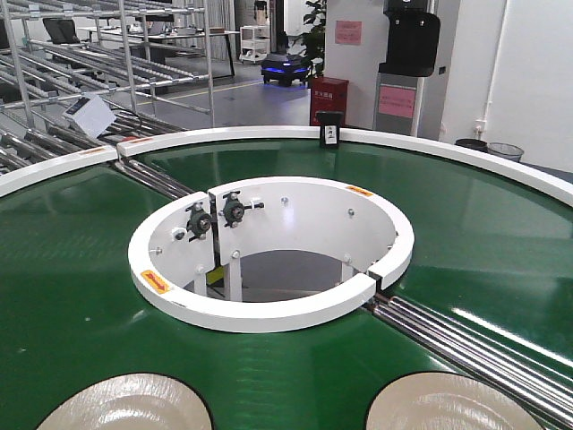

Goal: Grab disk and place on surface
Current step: 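Lower both grippers toward the cream plates on the green conveyor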

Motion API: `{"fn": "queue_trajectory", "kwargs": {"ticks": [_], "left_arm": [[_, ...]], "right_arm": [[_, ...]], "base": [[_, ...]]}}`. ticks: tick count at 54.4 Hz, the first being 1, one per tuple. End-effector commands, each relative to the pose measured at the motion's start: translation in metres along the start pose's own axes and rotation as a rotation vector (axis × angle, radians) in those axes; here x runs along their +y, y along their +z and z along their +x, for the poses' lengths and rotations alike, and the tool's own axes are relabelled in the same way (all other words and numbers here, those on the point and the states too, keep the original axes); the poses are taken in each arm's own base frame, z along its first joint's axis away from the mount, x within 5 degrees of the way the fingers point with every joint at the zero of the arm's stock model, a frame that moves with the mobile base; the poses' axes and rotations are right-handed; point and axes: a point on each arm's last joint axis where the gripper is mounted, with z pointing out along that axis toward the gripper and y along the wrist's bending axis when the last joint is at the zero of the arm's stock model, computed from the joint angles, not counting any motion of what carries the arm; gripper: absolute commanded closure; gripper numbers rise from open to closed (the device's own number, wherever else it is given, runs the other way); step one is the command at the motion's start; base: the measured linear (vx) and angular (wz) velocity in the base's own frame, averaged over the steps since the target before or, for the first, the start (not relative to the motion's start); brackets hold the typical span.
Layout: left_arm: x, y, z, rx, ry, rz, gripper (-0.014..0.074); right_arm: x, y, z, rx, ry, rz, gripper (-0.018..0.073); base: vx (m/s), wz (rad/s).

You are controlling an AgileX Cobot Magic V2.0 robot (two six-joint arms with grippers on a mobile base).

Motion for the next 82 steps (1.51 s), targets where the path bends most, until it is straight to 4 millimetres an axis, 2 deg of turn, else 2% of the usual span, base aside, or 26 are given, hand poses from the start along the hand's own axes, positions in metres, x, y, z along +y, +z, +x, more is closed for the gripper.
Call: {"fn": "queue_trajectory", "kwargs": {"ticks": [1,10,16,20,28,33,37,43,51,61,71,82], "left_arm": [[-0.004,-0.002,-0.023,-0.178,0.007,0.045,0.0604],[-0.008,-0.006,-0.039,-0.329,-0.039,0.094,0.0604],[-0.009,-0.007,-0.063,-0.358,-0.046,0.085,0.0603],[-0.009,-0.01,-0.092,-0.379,-0.02,0.063,0.0602],[-0.009,-0.018,-0.171,-0.404,-0.012,0.012,0.0602],[-0.007,-0.009,-0.2,-0.306,0.0,-0.035,0.0601],[-0.004,0.006,-0.208,-0.203,0.021,-0.067,0.0601],[-0.002,0.036,-0.202,-0.072,0.016,-0.083,0.0601],[0.001,0.069,-0.184,0.077,0.015,-0.096,0.0601],[0.005,0.099,-0.157,0.27,0.011,-0.122,0.059],[0.009,0.119,-0.133,0.436,0.012,-0.146,0.0521],[0.011,0.141,-0.108,0.572,0.014,-0.157,0.0307]], "right_arm": [[0.002,-0.001,-0.016,-0.121,-0.019,-0.019,0.0568],[-0.003,-0.002,-0.047,-0.099,-0.02,0.021,0.0568],[-0.007,0.0,-0.086,-0.096,-0.02,0.048,0.0568],[-0.01,0.005,-0.112,-0.093,-0.019,0.061,0.0568],[-0.014,0.025,-0.163,-0.093,-0.017,0.072,0.0568],[-0.015,0.04,-0.188,-0.105,-0.023,0.073,0.0567],[-0.016,0.055,-0.2,-0.092,-0.028,0.073,0.0567],[-0.017,0.082,-0.199,-0.027,-0.028,0.069,0.0564],[-0.017,0.116,-0.178,0.101,-0.029,0.063,0.056],[-0.017,0.143,-0.156,0.213,-0.027,0.056,0.0533],[-0.017,0.15,-0.15,0.239,-0.025,0.055,0.044],[-0.018,0.149,-0.147,0.281,-0.025,0.066,0.0231]], "base": [[0.0,0.0],[0.0,0.0],[0.0,0.0],[0.0,0.0],[0.0,0.0],[0.0,0.0],[0.0,0.0],[0.0,0.0],[0.0,0.0],[0.0,0.0],[0.0,0.0],[0.0,0.0]]}}
